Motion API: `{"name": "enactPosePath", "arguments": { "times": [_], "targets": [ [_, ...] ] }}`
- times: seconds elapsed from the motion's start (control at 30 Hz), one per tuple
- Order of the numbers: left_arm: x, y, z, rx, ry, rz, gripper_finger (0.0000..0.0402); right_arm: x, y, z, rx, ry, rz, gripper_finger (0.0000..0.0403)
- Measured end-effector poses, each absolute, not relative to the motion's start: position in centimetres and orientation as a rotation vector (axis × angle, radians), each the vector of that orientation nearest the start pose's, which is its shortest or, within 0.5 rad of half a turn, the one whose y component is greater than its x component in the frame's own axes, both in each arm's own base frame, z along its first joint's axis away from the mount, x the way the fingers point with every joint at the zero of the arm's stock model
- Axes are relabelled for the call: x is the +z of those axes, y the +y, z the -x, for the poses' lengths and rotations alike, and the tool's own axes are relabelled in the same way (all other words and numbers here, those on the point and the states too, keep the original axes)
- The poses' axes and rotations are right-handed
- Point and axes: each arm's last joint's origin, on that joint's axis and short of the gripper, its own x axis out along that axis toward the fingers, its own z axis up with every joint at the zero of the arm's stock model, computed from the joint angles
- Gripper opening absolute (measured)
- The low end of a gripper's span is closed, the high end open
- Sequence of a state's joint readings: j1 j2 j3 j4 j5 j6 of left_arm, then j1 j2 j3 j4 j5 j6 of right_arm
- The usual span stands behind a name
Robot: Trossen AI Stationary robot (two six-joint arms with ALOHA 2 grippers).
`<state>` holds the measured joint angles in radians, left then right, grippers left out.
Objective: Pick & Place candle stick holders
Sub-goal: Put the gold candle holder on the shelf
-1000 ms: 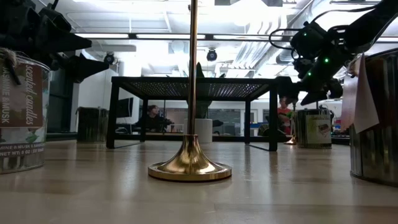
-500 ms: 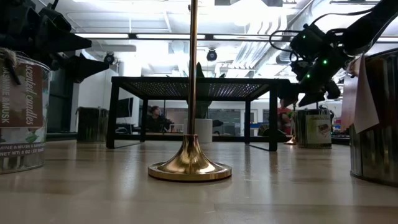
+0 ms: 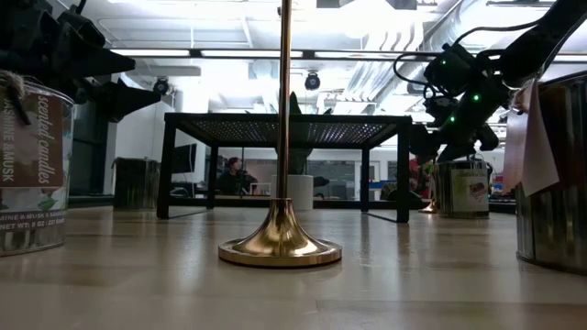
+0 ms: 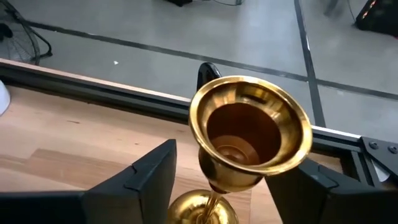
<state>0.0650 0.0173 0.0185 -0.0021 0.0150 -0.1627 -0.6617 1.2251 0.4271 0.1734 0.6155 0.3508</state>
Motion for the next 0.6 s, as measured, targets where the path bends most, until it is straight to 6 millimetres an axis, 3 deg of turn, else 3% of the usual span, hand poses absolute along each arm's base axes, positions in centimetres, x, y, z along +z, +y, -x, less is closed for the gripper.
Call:
{"name": "enactPosePath", "arguments": {
  "times": [0.3, 0.6],
  "targets": [
    [16.83, 0.59, -9.75, 0.050, -0.003, 0.162, 0.0392, 16.47, -14.75, -16.20, -1.340, 0.448, -0.305, 0.0140],
    [16.82, 0.59, -9.75, 0.050, -0.003, 0.162, 0.0392, 16.40, -14.72, -16.15, -1.345, 0.459, -0.303, 0.0100]
  ]
}}
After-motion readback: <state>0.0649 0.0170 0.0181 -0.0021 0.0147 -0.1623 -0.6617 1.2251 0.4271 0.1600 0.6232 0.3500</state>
